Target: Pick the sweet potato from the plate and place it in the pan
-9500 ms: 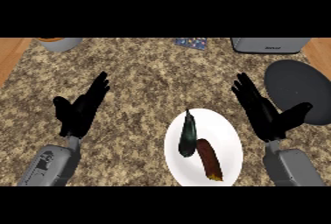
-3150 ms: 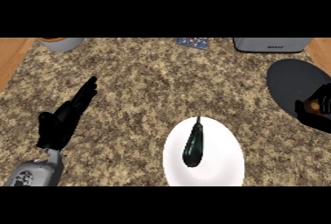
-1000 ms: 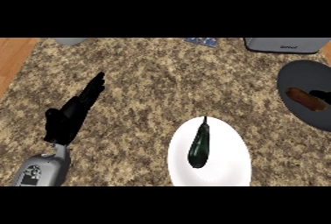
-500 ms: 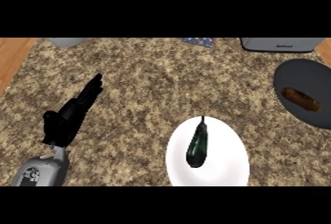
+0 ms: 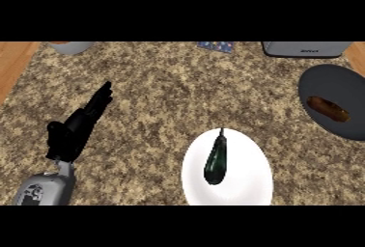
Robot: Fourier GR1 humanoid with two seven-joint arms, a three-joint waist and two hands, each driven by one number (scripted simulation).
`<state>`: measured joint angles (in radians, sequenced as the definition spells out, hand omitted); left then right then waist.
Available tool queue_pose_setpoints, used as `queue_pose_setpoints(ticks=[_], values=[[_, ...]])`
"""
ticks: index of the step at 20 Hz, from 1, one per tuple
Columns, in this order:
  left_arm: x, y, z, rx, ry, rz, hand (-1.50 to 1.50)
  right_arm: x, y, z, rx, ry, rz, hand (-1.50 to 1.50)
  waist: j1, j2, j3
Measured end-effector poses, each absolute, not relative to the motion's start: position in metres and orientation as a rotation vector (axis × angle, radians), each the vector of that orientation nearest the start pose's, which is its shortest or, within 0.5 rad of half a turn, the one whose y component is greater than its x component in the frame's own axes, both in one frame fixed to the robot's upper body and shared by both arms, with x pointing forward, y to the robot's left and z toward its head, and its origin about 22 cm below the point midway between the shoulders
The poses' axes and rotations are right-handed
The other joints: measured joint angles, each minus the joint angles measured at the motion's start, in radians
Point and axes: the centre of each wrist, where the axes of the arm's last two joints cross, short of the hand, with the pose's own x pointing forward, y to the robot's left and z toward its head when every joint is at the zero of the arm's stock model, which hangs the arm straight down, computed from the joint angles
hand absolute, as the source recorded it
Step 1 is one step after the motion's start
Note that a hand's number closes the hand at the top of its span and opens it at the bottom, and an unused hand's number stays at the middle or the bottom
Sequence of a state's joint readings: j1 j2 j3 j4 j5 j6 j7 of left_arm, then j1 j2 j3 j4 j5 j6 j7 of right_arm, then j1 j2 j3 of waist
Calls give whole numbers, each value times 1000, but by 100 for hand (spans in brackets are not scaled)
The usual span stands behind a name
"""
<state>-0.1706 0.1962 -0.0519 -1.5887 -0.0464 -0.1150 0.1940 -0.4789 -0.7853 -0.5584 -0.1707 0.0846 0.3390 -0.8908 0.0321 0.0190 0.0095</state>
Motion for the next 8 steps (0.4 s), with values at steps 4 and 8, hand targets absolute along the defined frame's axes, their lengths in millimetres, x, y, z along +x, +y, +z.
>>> queue_pose_setpoints(ticks=[4, 8], values=[[277, 244, 57, 72, -1518, -355, 0, 215, -547, -6, -492, -1725, -47, -150, -4, -4, -1], [276, 240, 57, 69, -1517, -358, 0, 202, -551, -12, -509, -1715, -38, -150, -8, -6, -1]])
